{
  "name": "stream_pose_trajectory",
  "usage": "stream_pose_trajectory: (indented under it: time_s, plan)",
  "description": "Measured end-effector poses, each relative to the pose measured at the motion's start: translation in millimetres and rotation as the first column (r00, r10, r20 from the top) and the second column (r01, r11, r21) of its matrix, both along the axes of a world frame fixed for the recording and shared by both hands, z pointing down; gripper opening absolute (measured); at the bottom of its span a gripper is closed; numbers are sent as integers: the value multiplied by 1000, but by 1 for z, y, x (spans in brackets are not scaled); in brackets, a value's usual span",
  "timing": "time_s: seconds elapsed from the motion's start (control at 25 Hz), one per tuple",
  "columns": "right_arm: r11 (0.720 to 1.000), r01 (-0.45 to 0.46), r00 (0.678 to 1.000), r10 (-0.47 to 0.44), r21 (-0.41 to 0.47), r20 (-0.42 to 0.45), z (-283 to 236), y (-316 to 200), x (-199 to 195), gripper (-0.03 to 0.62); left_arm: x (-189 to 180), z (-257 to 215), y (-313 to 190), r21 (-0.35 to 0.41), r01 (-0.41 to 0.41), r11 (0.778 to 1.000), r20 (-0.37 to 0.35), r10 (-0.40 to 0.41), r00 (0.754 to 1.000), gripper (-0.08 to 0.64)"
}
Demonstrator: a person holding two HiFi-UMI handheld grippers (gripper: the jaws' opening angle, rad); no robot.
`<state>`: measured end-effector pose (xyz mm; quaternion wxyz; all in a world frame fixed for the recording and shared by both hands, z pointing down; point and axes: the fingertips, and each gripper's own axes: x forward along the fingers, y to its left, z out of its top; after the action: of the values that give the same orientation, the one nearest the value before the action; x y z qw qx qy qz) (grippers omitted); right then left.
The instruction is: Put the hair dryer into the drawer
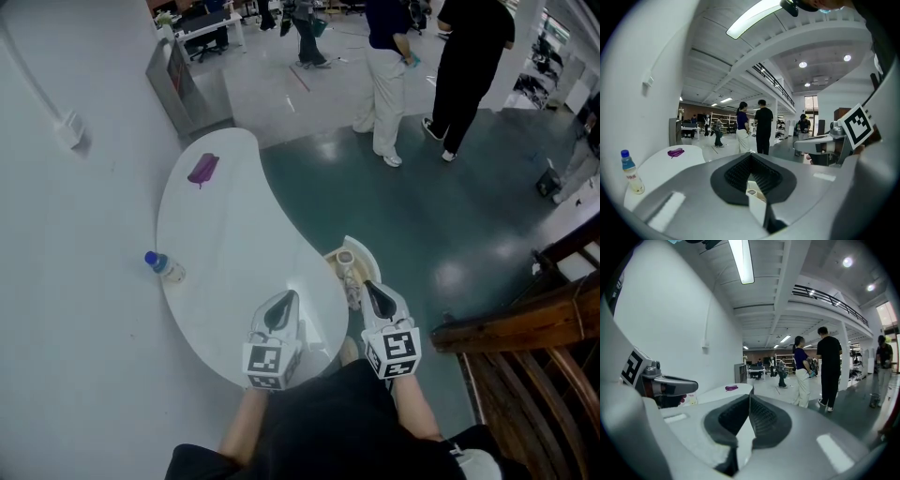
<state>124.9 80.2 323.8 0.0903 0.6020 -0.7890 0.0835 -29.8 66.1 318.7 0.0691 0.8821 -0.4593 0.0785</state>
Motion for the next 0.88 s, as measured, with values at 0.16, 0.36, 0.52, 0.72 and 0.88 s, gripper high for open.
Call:
stream_pose_trajectory:
  time_s: [0.16,0.36,0.52,0.72,0.88]
  plan:
    - [1000,-4,1000,4,5,-11,4,7,-7,14,-6,1,7,-6,-4,1000,-2,4,1000,6]
    - [1000,0,1000,0,-2,-13,10,8,-15,8,-9,1,8,-4,-14,1000,3,14,1000,6]
    - [1000,3,1000,-3,-6,-7,12,7,-18,5,-9,-1,6,-1,-21,1000,4,21,1000,6]
    - [1000,-2,1000,2,-12,-7,16,8,-18,5,-7,3,7,-8,-30,1000,6,30,1000,6]
    - [1000,-3,1000,3,-13,-7,15,7,-18,5,-6,2,6,-6,-32,999,4,32,999,6]
